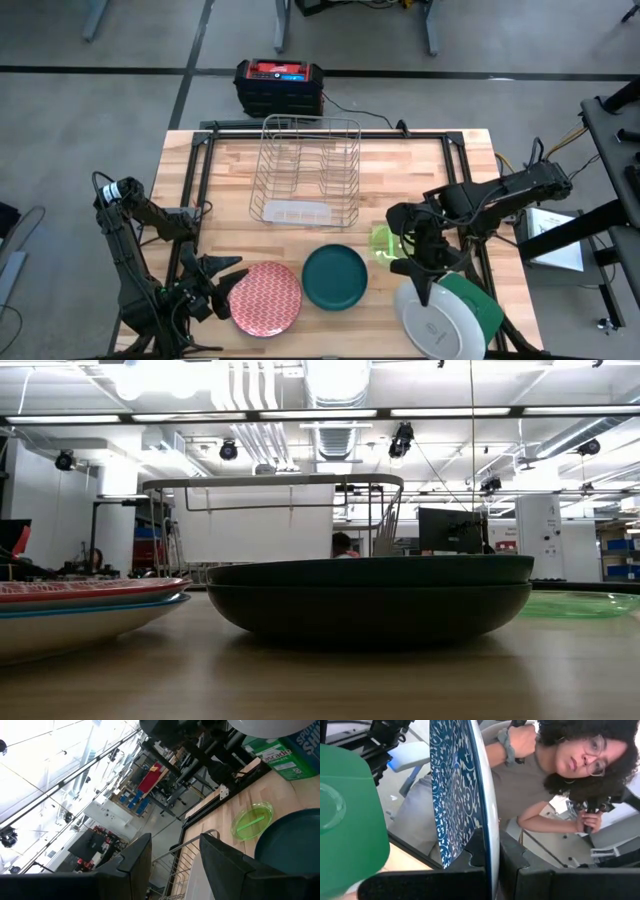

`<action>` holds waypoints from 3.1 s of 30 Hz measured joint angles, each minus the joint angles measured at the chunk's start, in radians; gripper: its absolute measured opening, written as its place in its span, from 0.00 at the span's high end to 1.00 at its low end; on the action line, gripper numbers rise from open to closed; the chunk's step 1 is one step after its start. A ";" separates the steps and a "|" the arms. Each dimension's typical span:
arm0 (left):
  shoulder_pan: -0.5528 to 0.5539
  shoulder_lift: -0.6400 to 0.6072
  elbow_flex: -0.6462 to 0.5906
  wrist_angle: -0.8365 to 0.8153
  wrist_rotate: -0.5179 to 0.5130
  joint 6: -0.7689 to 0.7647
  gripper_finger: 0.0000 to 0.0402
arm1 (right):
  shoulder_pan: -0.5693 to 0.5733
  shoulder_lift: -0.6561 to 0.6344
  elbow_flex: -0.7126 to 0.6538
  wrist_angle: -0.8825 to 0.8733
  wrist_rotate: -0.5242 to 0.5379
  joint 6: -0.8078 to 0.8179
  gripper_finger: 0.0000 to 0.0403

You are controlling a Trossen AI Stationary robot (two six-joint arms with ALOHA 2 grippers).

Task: Sort dishes
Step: Put the blue patterned plate into the dish rack

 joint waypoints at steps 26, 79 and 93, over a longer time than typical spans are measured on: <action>0.005 -0.002 0.000 -0.003 0.000 0.000 0.61 | -0.554 0.033 0.051 0.539 -0.296 0.483 0.99; 0.117 -0.028 0.000 -0.027 0.001 -0.011 0.61 | -0.837 0.378 0.004 0.940 1.147 1.332 0.99; 0.117 -0.028 -0.001 -0.030 0.001 -0.008 0.61 | -0.838 0.387 -0.004 0.932 1.153 1.253 0.99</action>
